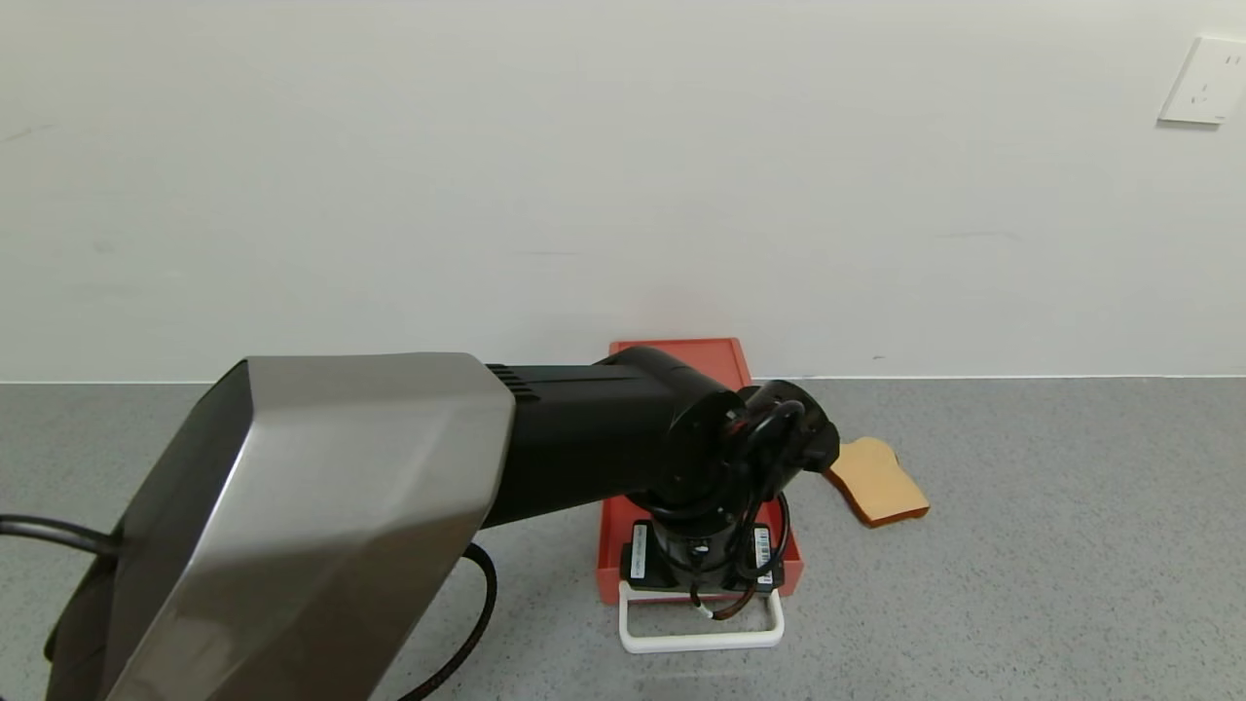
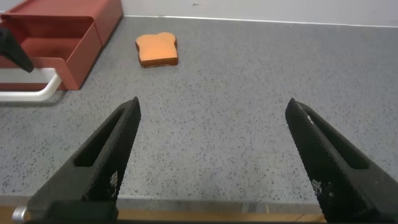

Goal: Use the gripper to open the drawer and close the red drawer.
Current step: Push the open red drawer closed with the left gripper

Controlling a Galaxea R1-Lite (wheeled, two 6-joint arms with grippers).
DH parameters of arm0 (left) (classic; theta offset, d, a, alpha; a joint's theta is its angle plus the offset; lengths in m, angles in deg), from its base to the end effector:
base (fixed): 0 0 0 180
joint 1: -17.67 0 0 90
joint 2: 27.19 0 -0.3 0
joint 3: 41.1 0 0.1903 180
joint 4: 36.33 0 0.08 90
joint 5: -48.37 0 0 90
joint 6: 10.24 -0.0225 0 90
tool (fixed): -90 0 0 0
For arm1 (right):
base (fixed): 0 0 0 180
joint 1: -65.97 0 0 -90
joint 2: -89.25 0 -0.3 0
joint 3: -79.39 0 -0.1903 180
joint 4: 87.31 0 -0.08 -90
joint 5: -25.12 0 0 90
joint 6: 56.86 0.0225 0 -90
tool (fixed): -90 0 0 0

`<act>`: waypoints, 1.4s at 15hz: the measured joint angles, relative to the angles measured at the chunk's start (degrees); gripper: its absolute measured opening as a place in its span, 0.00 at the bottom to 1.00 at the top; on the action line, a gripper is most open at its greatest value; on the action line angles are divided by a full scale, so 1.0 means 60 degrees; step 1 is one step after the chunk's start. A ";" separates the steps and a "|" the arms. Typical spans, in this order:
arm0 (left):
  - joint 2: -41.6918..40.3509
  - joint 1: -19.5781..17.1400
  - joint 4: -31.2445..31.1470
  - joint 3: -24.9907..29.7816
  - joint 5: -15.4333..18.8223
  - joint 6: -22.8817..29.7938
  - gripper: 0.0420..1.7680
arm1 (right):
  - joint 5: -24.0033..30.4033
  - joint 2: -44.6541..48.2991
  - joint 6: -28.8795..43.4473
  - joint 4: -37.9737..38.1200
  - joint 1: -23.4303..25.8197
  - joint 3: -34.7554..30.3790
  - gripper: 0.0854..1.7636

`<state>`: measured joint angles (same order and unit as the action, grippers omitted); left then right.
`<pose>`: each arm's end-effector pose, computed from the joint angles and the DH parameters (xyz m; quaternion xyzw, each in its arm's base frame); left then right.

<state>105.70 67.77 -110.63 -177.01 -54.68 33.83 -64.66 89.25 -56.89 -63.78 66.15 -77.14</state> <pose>0.2777 -0.3243 0.1333 -0.0063 0.5570 -0.0531 0.8288 -0.0229 0.0002 0.0757 -0.0003 0.0005 0.0003 1.0000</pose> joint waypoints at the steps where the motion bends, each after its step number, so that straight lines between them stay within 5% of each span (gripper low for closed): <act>1: 0.0030 -0.0014 0.0033 -0.0022 -0.0091 -0.0004 0.97 | 0.0000 0.0000 0.0004 0.0000 0.0000 0.0000 0.97; 21: 0.0284 -0.0766 0.1755 -0.0183 -0.1132 -0.1365 0.97 | -0.0002 0.0000 0.0004 -0.0014 0.0000 0.0000 0.97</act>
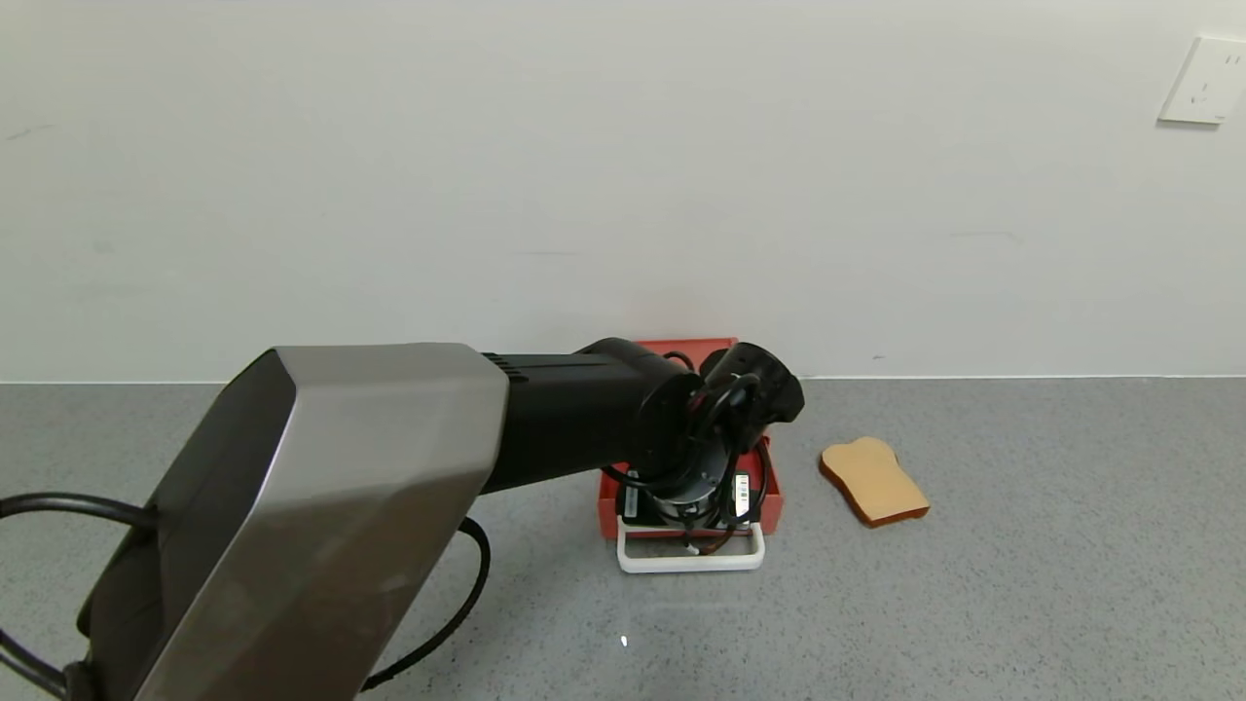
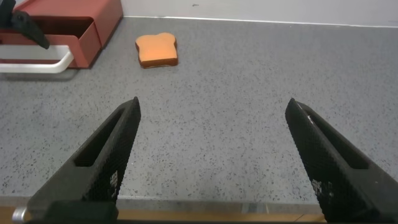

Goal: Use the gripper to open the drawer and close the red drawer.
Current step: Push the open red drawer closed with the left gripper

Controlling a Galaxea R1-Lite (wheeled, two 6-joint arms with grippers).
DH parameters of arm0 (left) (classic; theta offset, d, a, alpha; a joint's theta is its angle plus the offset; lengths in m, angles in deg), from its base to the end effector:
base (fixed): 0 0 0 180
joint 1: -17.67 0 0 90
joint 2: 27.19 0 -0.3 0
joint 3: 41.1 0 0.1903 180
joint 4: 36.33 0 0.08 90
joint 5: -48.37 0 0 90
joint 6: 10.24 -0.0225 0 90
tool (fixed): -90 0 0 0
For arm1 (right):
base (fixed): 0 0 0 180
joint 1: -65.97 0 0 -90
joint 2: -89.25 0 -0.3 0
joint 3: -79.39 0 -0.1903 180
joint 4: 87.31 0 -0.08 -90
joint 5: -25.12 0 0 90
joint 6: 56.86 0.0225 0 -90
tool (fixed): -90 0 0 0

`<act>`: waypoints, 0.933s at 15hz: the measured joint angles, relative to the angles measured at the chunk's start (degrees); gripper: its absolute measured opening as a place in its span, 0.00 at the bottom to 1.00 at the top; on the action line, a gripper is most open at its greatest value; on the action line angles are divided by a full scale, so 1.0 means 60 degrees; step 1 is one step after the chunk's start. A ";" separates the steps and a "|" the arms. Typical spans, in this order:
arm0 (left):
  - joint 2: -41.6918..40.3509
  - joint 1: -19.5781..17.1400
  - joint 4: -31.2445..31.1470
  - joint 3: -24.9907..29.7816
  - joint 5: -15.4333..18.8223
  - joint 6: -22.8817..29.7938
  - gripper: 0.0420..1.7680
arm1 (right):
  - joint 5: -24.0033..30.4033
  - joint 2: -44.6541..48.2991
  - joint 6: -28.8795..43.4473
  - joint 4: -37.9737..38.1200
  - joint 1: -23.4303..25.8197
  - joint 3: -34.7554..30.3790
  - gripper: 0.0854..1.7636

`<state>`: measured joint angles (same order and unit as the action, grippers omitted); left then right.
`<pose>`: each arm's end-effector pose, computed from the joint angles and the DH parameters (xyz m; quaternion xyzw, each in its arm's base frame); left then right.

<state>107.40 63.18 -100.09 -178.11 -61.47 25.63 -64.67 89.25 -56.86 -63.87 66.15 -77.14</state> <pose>0.3203 -0.3151 0.1329 0.0038 0.4673 -0.0496 0.8827 -0.0229 0.0002 0.0758 0.0000 -0.0003 0.0003 1.0000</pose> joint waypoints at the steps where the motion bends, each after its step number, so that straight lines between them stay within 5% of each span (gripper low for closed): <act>1: 0.0022 -0.0024 0.0100 0.0000 -0.0016 -0.0077 0.97 | 0.0000 0.0000 0.0000 0.0000 0.0000 0.0000 0.97; 14: 0.0317 -0.0465 0.1666 -0.0004 -0.0394 -0.1138 0.97 | 0.0006 0.0000 0.0000 0.0000 0.0000 -0.0008 0.97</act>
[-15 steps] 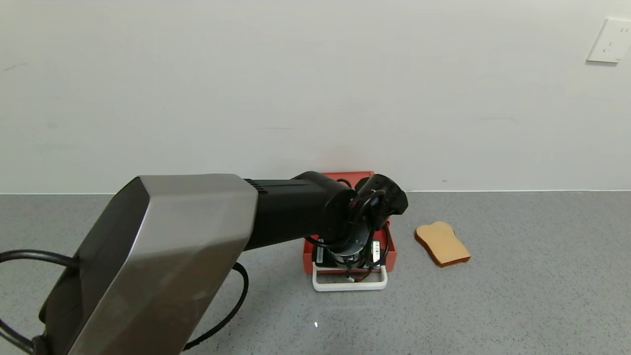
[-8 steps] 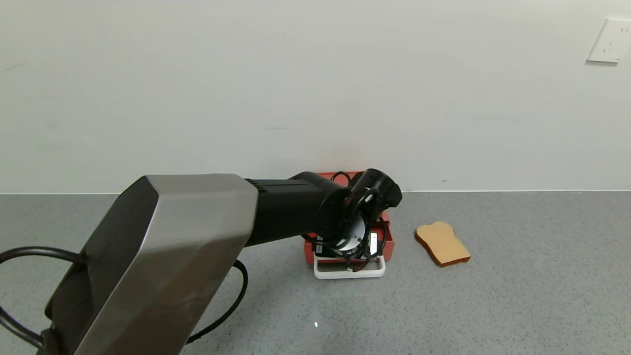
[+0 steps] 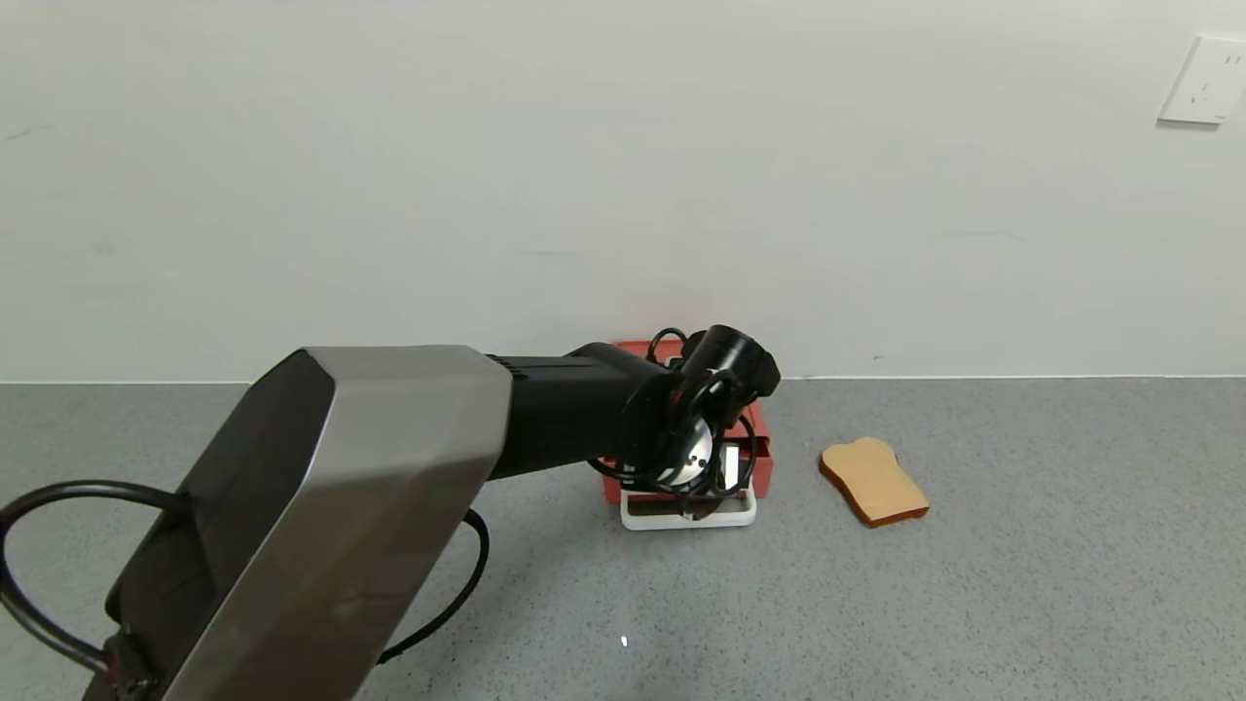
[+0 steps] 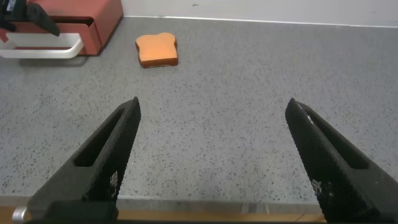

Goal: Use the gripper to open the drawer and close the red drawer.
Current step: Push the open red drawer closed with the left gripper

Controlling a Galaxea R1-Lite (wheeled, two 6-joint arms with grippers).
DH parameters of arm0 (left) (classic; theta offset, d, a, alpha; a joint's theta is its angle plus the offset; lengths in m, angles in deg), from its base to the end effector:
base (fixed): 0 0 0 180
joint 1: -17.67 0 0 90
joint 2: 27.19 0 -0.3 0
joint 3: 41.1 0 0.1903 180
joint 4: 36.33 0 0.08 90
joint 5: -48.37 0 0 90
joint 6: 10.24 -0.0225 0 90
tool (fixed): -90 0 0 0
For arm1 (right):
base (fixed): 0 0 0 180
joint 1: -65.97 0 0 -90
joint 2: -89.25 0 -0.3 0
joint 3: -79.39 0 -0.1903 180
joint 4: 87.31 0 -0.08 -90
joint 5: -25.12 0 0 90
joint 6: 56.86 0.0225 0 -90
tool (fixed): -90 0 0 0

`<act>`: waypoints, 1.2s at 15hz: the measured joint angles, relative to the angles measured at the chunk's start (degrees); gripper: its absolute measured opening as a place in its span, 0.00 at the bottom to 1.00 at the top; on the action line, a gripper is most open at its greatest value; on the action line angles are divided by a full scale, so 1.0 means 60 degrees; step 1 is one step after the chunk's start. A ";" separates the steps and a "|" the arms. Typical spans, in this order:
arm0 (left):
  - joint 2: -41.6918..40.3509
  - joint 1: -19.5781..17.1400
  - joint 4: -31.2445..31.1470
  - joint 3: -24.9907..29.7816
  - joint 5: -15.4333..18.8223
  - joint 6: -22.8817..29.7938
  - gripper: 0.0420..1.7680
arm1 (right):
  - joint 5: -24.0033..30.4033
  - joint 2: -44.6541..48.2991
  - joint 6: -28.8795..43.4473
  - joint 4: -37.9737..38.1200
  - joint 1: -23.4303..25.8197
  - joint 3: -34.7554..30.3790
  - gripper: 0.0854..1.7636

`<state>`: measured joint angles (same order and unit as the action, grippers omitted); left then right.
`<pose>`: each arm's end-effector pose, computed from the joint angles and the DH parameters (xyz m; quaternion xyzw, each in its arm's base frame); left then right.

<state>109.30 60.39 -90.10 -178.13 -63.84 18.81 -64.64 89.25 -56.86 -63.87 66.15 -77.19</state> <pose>0.3498 -0.3114 0.1276 0.0121 0.4058 -0.0593 0.9119 -0.0229 0.0002 0.0756 0.0000 0.0002 0.0005 1.0000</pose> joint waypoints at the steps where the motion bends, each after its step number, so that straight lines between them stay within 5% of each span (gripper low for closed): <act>1: 0.0049 -0.0037 0.0189 0.0000 -0.0124 -0.0110 0.97 | 0.0000 0.0000 0.0000 0.0004 0.0000 0.0000 0.97; 18: 0.0317 -0.0293 0.1306 0.0004 -0.0433 -0.0782 0.97 | 0.0000 0.0000 0.0000 -0.0004 0.0000 -0.0008 0.97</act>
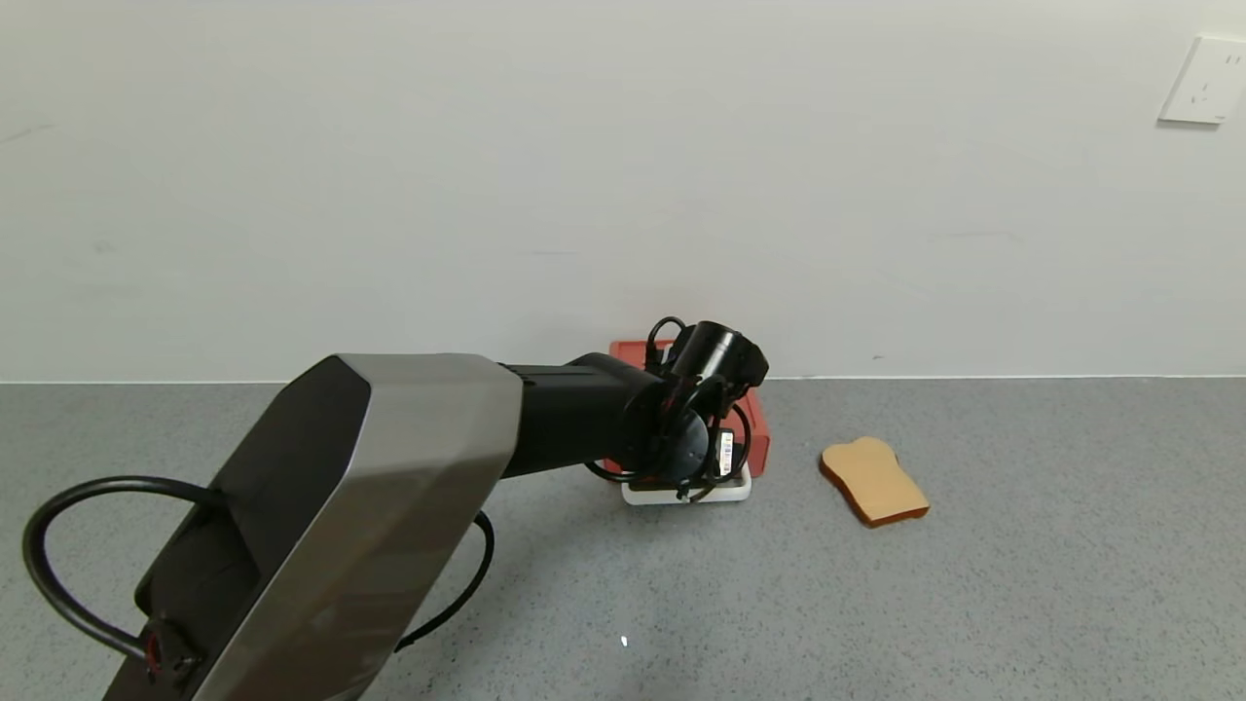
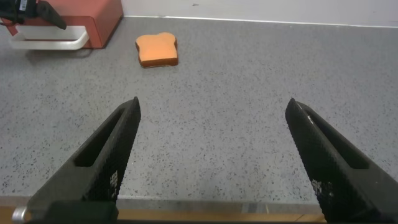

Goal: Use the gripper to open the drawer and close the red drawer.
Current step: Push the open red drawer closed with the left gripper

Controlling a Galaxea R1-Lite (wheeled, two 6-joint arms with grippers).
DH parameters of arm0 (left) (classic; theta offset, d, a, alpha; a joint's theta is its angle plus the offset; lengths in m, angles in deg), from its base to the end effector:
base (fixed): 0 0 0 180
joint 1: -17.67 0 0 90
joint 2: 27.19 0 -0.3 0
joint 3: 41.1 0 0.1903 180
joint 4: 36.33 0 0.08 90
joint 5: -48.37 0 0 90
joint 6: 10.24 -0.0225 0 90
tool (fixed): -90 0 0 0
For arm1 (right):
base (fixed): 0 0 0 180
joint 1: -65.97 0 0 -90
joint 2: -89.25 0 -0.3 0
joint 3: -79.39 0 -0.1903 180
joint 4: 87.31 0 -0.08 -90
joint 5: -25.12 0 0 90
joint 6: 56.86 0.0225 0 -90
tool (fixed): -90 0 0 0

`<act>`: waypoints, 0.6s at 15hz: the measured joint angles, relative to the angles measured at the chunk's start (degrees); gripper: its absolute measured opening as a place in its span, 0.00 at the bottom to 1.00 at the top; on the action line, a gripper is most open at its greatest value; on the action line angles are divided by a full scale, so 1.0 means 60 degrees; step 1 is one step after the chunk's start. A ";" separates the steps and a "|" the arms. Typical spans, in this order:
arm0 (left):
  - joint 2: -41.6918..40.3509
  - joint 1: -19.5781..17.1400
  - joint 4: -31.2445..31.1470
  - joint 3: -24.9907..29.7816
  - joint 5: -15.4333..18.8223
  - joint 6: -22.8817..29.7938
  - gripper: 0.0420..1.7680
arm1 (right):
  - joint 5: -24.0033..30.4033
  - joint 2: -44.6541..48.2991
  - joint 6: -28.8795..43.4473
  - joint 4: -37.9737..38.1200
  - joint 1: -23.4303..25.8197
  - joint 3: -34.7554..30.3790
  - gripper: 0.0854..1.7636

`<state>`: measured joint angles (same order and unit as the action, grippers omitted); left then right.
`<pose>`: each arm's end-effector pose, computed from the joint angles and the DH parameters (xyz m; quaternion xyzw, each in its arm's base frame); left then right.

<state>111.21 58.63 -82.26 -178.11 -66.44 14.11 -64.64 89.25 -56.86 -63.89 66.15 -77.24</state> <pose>0.3707 -0.3093 0.1207 0.0217 0.3566 -0.0547 0.9324 -0.0228 0.0002 0.0754 0.0000 0.0004 0.0005 1.0000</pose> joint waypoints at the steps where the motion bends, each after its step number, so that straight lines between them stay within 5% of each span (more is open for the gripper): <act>1: 0.0012 0.0000 0.0045 0.0004 0.0000 0.0000 0.97 | 0.0000 0.0000 0.0000 0.0000 0.0000 0.0000 0.97; 9: -0.0685 0.0106 -0.1530 0.0124 0.0061 0.0199 0.97 | -0.0010 0.0000 0.0000 -0.0004 -0.0012 0.0000 0.97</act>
<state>107.10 59.27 -91.44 -177.36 -66.07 15.31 -64.70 89.25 -56.86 -63.91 66.08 -77.24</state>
